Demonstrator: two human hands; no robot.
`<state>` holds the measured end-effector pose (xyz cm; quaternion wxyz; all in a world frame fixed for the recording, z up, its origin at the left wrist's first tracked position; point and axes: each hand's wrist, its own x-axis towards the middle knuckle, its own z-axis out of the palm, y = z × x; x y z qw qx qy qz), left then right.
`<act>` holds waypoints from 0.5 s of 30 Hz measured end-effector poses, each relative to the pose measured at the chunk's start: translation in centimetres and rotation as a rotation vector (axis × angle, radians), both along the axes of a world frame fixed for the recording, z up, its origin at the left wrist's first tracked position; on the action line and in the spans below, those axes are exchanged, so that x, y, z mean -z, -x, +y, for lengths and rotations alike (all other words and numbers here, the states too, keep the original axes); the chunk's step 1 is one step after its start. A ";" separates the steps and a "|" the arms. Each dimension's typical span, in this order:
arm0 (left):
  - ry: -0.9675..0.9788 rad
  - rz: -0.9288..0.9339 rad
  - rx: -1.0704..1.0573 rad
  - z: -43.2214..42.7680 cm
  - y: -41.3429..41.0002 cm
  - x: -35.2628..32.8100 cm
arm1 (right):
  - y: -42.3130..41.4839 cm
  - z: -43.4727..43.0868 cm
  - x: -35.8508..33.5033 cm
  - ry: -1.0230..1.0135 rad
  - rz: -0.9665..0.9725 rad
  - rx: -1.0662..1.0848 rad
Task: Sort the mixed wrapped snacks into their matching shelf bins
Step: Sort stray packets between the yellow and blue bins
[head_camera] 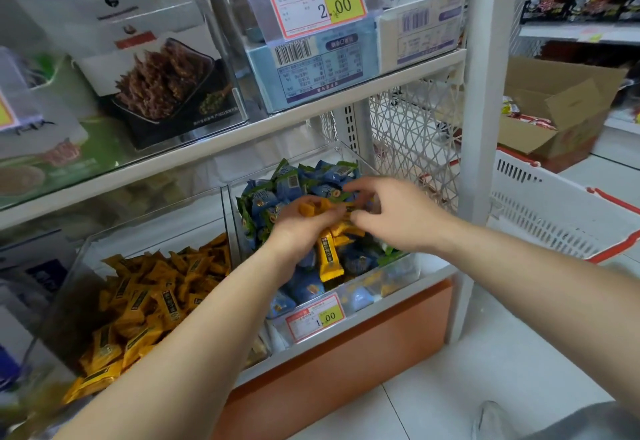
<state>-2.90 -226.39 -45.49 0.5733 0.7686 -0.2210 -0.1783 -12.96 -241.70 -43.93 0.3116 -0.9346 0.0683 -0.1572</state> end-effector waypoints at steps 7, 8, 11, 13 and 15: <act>-0.161 0.026 0.077 0.0 -0.1 -1.4 | -1.0 1.7 2.6 0.038 0.118 -0.112; -0.147 0.071 0.109 0.3 -0.2 -1.5 | -1.1 1.7 2.7 0.038 0.084 -0.098; -0.140 0.157 0.229 1.6 -0.6 -1.7 | -1.3 1.4 2.7 0.035 0.059 -0.057; -0.198 0.112 0.279 2.3 -0.8 -1.7 | -1.4 1.0 2.6 0.028 0.070 -0.047; -0.258 0.004 0.296 2.8 -0.8 -1.6 | -1.3 1.0 2.4 0.020 0.093 -0.091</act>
